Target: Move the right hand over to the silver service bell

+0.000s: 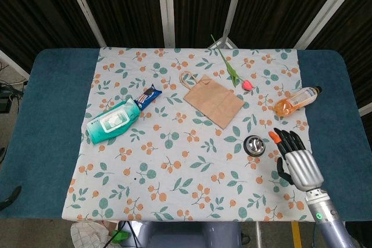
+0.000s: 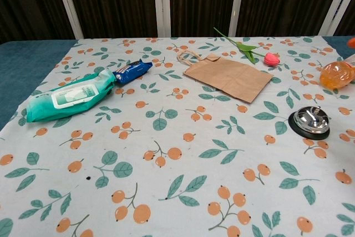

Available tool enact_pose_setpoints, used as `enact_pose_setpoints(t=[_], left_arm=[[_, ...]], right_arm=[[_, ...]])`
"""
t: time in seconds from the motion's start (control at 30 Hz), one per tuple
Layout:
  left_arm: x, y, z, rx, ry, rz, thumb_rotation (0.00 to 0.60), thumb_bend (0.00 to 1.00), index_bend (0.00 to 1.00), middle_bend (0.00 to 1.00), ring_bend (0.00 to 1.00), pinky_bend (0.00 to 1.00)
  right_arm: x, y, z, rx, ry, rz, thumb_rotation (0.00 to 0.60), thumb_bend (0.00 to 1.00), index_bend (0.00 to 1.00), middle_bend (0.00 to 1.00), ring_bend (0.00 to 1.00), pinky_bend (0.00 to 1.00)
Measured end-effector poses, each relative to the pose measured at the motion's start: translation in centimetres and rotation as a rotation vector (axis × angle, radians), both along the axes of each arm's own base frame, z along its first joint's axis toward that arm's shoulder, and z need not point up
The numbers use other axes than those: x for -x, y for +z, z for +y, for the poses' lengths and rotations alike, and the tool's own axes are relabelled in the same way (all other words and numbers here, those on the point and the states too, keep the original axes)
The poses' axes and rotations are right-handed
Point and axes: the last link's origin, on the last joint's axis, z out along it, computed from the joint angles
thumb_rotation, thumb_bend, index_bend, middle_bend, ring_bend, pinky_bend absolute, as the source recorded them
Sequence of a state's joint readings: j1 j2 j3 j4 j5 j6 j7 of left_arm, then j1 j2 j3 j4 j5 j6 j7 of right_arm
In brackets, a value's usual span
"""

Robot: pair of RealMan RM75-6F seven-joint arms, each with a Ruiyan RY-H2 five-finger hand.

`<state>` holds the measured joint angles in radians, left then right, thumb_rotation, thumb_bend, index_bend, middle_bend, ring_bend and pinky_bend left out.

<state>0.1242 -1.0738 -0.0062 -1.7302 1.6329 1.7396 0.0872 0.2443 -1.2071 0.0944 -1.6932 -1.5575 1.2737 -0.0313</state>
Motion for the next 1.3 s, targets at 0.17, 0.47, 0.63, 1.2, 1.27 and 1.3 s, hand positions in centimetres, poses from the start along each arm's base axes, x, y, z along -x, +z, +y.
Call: enact_pose_setpoints(t=[0.17,0.47,0.63,1.2,1.27,1.3], left_arm=[[0.1,0.2,0.1,-0.008,0.005,-0.008,0.600,0.33,0.05,0.00,0.00,0.10],[0.2,0.2,0.3,-0.011,0.016,0.000,0.600,0.33,0.05,0.00,0.00,0.10],[0.2,0.1,0.5,-0.012,0.023,0.008,0.600,0.33,0.05,0.00,0.00,0.10],[0.1,-0.3,0.6,-0.017,0.034,0.030,0.600,0.33,0.05,0.00,0.00,0.10],[0.1,-0.3,0.6,-0.017,0.035,0.032,0.600,0.33,0.05,0.00,0.00,0.10],[0.1,-0.3,0.7,-0.017,0.036,0.032,0.600,0.33,0.05,0.00,0.00,0.10]], right_arm=[[-0.3,-2.2,-2.0,-0.045,-0.021,-0.062,0.600,0.79,0.00,0.00,0.00,0.00],[0.2,-6.0,-4.5,-0.085,-0.072,-0.090,0.600,0.79,0.00,0.00,0.00,0.00],[0.9,-7.3,-5.6,-0.065,-0.087,-0.106,0.600,0.78,0.00,0.00,0.00,0.00],[2.3,-12.1,-7.8,-0.075,-0.098,-0.094,0.600,0.79,0.00,0.00,0.00,0.00],[2.3,-12.6,-8.0,-0.076,-0.093,-0.072,0.600,0.79,0.00,0.00,0.00,0.00],[2.4,-12.8,-8.1,-0.077,-0.091,-0.063,0.600,0.79,0.00,0.00,0.00,0.00]])
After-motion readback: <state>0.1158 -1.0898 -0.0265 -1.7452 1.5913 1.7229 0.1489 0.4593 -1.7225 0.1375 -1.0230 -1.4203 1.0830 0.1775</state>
